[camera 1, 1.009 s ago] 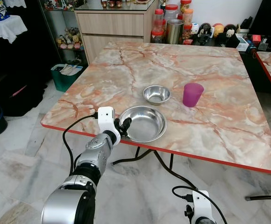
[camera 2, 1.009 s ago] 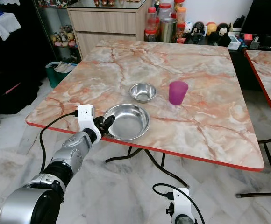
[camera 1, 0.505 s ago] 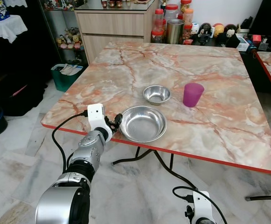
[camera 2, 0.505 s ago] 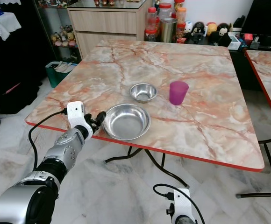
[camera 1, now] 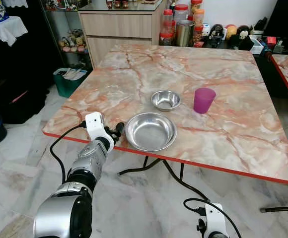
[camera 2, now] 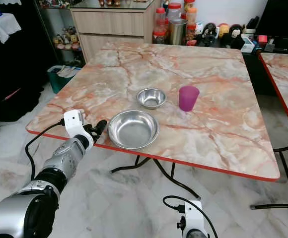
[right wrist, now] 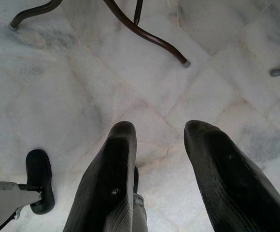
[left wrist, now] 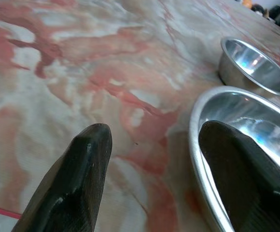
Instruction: Setting the table
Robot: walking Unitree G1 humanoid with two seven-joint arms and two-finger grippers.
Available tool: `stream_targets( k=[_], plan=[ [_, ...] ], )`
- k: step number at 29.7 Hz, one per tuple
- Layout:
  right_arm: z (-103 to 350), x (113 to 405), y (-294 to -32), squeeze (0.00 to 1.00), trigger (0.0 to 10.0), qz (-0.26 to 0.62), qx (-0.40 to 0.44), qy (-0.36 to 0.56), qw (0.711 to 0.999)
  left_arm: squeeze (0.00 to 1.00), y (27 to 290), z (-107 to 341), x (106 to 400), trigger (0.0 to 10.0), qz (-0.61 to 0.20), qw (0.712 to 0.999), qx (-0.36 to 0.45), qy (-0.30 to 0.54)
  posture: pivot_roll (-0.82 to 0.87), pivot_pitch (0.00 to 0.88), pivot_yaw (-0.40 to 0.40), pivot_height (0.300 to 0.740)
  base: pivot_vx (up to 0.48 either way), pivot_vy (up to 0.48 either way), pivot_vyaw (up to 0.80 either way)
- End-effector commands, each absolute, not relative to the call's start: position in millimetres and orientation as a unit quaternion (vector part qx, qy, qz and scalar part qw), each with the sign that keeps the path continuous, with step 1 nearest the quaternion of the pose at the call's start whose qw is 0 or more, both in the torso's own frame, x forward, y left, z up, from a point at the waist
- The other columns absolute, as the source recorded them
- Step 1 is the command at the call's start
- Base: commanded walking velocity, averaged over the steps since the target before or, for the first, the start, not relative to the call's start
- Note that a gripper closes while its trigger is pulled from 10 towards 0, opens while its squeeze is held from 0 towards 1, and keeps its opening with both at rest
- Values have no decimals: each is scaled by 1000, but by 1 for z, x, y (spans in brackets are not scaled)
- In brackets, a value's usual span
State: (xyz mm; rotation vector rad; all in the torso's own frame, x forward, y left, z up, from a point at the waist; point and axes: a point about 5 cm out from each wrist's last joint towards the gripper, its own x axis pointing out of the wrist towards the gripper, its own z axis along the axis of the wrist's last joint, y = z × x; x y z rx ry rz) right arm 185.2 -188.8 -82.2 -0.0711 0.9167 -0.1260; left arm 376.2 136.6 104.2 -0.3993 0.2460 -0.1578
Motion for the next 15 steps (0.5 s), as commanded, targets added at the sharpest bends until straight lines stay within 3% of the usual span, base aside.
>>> stream_targets(
  k=[1,15],
  plan=[
    [-84,183,-188,0,10000,-64,-29,446,892,0,135,107,378,10000,-90,969,-191,128,40,0,49,740,0,0,0],
    [-84,182,-188,0,10000,-67,-27,447,891,0,117,104,376,10000,-142,964,-168,152,41,0,55,740,0,0,0]
  ],
)
